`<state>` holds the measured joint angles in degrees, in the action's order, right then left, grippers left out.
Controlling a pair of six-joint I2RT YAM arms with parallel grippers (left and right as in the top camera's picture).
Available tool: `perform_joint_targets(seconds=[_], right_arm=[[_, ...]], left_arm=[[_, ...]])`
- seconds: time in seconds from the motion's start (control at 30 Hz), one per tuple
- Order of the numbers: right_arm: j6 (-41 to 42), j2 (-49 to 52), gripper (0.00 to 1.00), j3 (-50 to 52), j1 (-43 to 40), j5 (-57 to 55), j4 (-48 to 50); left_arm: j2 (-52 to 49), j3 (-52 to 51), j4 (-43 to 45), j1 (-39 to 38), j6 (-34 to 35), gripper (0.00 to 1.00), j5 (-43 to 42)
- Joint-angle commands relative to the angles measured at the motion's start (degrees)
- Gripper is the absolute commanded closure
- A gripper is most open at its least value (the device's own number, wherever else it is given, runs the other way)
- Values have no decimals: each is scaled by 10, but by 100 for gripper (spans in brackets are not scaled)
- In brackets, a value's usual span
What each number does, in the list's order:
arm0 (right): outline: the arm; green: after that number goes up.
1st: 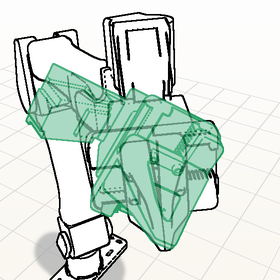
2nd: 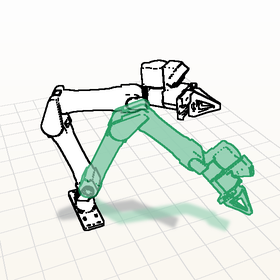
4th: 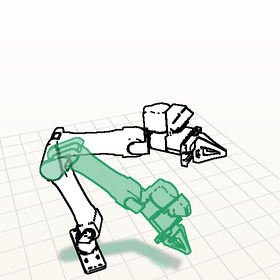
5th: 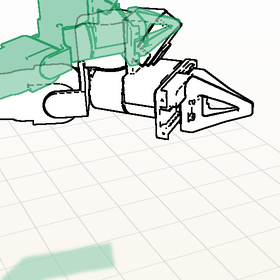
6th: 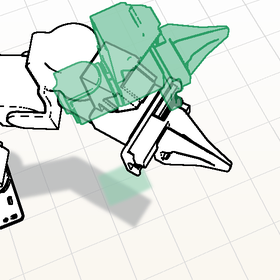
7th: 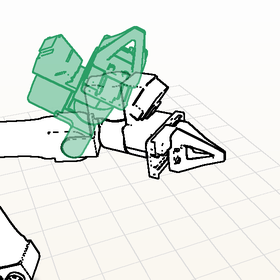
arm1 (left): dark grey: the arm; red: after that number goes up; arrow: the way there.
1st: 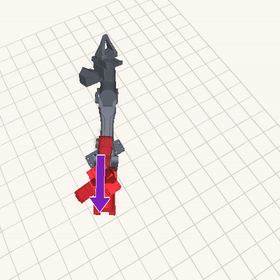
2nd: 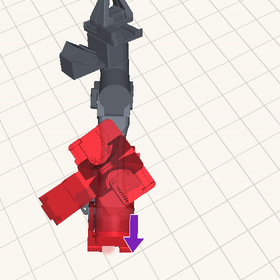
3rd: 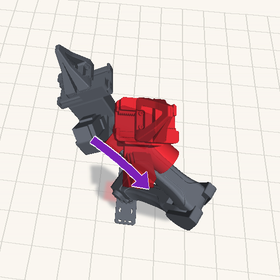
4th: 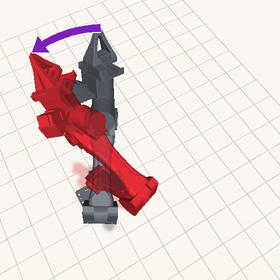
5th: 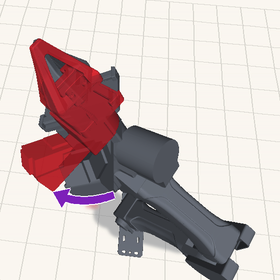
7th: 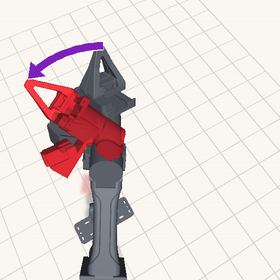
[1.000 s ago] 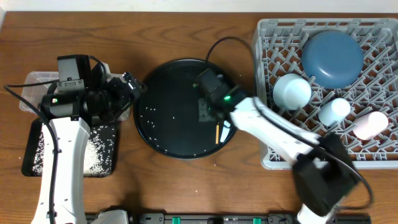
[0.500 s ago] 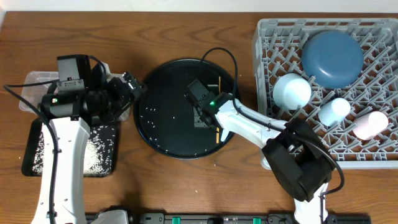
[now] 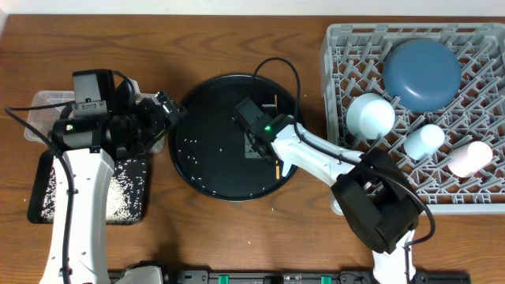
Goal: Sort waste into correct bins and load items into the dishwasher rack
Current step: 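Release the plate and move the right gripper back over the tray, then lower the right gripper onto the wooden chopstick and close on it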
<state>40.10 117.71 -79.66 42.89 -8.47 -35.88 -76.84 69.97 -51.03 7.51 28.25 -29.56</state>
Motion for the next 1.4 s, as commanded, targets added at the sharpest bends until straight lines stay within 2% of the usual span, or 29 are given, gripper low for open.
perform_joint_targets(seconds=[0.0,0.3,0.77,1.37], right_arm=[[-5,-15,66,-31,-3,-12,-23],[-5,-35,71,-39,-6,-24,-60],[12,-35,72,-38,-14,-66,-103],[16,-32,71,-30,-44,-63,-78]], left_arm=[[-3,4,-2,2,-6,2,5],[-3,4,-2,2,-6,2,5],[-3,4,-2,2,-6,2,5],[-3,4,-2,2,-6,2,5]])
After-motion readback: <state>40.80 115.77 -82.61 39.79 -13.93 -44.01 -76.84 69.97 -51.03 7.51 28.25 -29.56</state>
